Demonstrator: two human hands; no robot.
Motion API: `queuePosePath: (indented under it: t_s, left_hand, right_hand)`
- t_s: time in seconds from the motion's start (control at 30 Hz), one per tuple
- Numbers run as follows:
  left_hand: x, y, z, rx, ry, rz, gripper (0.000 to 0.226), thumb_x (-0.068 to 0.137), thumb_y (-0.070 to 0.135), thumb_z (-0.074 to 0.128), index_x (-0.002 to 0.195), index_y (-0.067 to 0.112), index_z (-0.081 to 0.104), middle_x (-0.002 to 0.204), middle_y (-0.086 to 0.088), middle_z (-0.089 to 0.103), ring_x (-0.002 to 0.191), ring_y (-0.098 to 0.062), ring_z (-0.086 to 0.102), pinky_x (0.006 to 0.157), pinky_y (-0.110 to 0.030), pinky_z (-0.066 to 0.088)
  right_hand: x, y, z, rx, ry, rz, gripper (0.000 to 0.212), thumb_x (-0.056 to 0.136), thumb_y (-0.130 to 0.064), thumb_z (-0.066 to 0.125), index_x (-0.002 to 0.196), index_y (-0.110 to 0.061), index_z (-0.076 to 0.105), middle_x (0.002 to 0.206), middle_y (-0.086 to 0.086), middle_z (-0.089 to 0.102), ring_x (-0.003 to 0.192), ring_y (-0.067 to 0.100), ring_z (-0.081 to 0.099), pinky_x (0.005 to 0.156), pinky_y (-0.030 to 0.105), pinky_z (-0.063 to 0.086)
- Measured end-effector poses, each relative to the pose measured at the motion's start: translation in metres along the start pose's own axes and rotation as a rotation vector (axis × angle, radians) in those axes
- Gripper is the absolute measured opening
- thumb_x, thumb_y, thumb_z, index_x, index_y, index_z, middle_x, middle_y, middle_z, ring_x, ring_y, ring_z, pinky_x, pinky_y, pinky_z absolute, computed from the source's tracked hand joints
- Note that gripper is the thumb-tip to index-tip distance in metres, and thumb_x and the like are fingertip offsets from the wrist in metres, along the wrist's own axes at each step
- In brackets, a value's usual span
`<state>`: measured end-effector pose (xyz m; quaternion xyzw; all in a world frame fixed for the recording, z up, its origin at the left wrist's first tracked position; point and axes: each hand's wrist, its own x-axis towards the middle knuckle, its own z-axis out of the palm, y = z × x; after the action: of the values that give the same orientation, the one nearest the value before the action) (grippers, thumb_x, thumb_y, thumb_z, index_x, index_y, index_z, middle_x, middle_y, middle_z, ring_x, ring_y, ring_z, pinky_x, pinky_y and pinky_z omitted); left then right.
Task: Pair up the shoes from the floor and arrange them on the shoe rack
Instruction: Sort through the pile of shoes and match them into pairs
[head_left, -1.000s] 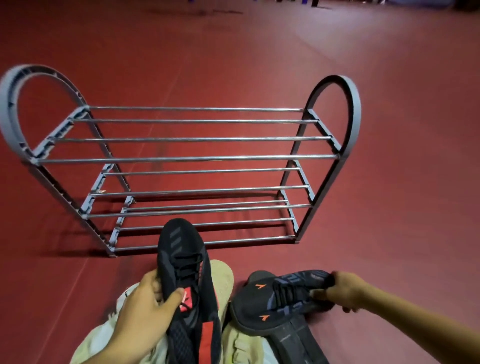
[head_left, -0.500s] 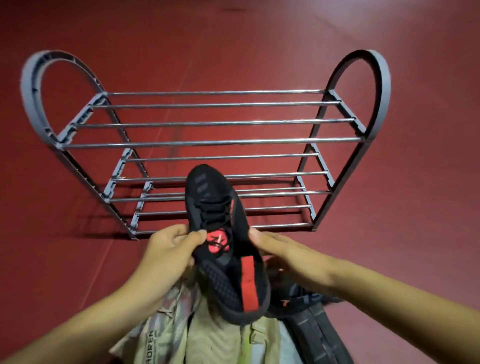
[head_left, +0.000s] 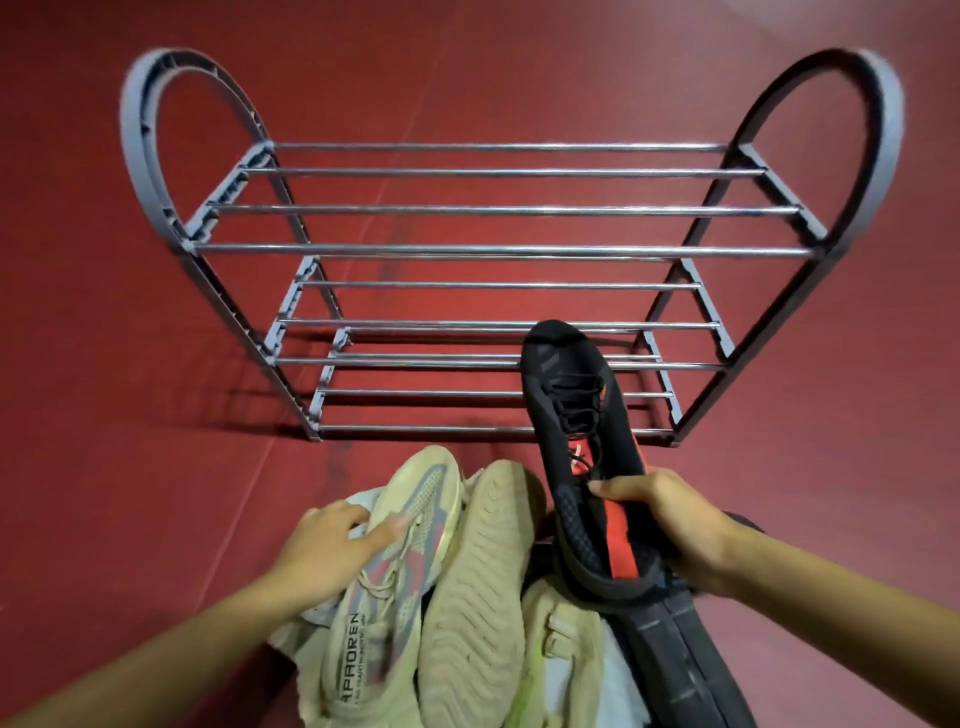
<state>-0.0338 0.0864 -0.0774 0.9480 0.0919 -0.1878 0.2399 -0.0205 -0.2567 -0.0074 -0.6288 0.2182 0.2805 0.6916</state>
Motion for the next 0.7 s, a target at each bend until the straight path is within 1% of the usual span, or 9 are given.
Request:
queuePosePath:
  t_s: [0.17, 0.27, 0.33, 0.37, 0.43, 0.5, 0.6, 0.63, 0.7]
  left_hand:
    - [-0.008, 0.006, -0.005, 0.102, 0.034, 0.054, 0.073, 0.077, 0.084, 0.030, 0.061, 0.016, 0.051, 0.077, 0.005, 0.053, 0.073, -0.018, 0.056, 0.067, -0.035, 0.042]
    - [-0.027, 0.018, -0.008, 0.128, 0.023, 0.052, 0.064, 0.081, 0.079, 0.035, 0.088, 0.021, 0.062, 0.109, 0.005, 0.059, 0.098, -0.017, 0.060, 0.088, -0.038, 0.047]
    - [-0.037, 0.021, -0.011, 0.175, 0.034, 0.067, 0.078, 0.077, 0.081, 0.022, 0.115, 0.027, 0.063, 0.138, 0.012, 0.049, 0.127, -0.015, 0.049, 0.104, -0.043, 0.040]
    - [-0.046, 0.024, -0.016, 0.161, 0.037, 0.078, 0.078, 0.077, 0.081, 0.021, 0.121, 0.029, 0.061, 0.141, 0.013, 0.047, 0.130, -0.014, 0.048, 0.105, -0.044, 0.040]
    - [-0.069, 0.037, -0.018, -0.048, 0.074, 0.081, 0.056, 0.085, 0.074, 0.039, 0.111, 0.028, 0.058, 0.114, 0.010, 0.066, 0.101, -0.012, 0.064, 0.088, -0.039, 0.052]
    - [-0.092, 0.051, -0.011, -0.350, 0.116, 0.025, 0.031, 0.094, 0.049, 0.055, 0.100, 0.019, 0.055, 0.074, 0.006, 0.068, 0.067, -0.003, 0.063, 0.067, -0.029, 0.050]
    - [-0.103, 0.056, 0.008, -0.612, 0.107, -0.083, 0.025, 0.096, 0.046, 0.053, 0.097, 0.023, 0.062, 0.075, 0.003, 0.071, 0.068, -0.003, 0.065, 0.069, -0.024, 0.047]
    - [-0.104, 0.050, 0.015, -0.571, 0.089, -0.051, 0.032, 0.094, 0.054, 0.048, 0.096, 0.026, 0.062, 0.077, -0.001, 0.072, 0.073, -0.009, 0.067, 0.074, -0.029, 0.050]
    - [-0.095, 0.026, 0.027, -0.188, 0.029, 0.107, 0.034, 0.091, 0.060, 0.043, 0.096, 0.030, 0.059, 0.075, 0.002, 0.071, 0.072, -0.012, 0.068, 0.072, -0.033, 0.055]
  right_hand:
    - [0.000, 0.009, 0.002, -0.042, -0.005, -0.015, 0.027, 0.090, -0.003, 0.062, 0.113, 0.010, 0.066, 0.107, 0.032, 0.073, 0.083, 0.037, 0.073, 0.072, 0.040, 0.060]
    - [-0.002, 0.011, -0.002, -0.040, -0.008, -0.011, 0.024, 0.090, -0.004, 0.061, 0.111, 0.008, 0.067, 0.102, 0.031, 0.074, 0.083, 0.038, 0.073, 0.072, 0.040, 0.059]
    - [-0.003, 0.012, -0.005, -0.044, -0.009, -0.010, 0.024, 0.091, -0.005, 0.061, 0.110, 0.007, 0.068, 0.101, 0.029, 0.074, 0.083, 0.038, 0.073, 0.074, 0.041, 0.059]
    - [-0.003, 0.013, -0.006, -0.047, -0.010, -0.009, 0.024, 0.091, -0.006, 0.061, 0.110, 0.007, 0.068, 0.102, 0.029, 0.074, 0.083, 0.038, 0.073, 0.075, 0.041, 0.058]
    - [-0.004, 0.014, -0.006, -0.054, -0.019, -0.006, 0.024, 0.091, -0.006, 0.061, 0.110, 0.007, 0.068, 0.103, 0.030, 0.074, 0.084, 0.038, 0.073, 0.076, 0.042, 0.058]
    - [-0.004, 0.016, -0.005, -0.054, -0.022, -0.006, 0.024, 0.091, -0.007, 0.061, 0.110, 0.006, 0.068, 0.104, 0.030, 0.074, 0.085, 0.039, 0.073, 0.077, 0.043, 0.058]
    - [-0.003, 0.017, -0.003, -0.052, -0.015, -0.009, 0.021, 0.090, -0.007, 0.061, 0.107, 0.004, 0.069, 0.100, 0.027, 0.075, 0.081, 0.037, 0.073, 0.076, 0.042, 0.059]
    - [-0.003, 0.017, -0.002, -0.051, -0.009, -0.007, 0.019, 0.090, -0.006, 0.061, 0.105, 0.003, 0.069, 0.097, 0.026, 0.075, 0.079, 0.036, 0.072, 0.074, 0.041, 0.059]
    - [-0.004, 0.018, -0.002, -0.052, -0.006, 0.006, 0.017, 0.090, -0.007, 0.061, 0.102, 0.001, 0.069, 0.092, 0.025, 0.075, 0.075, 0.035, 0.072, 0.073, 0.040, 0.059]
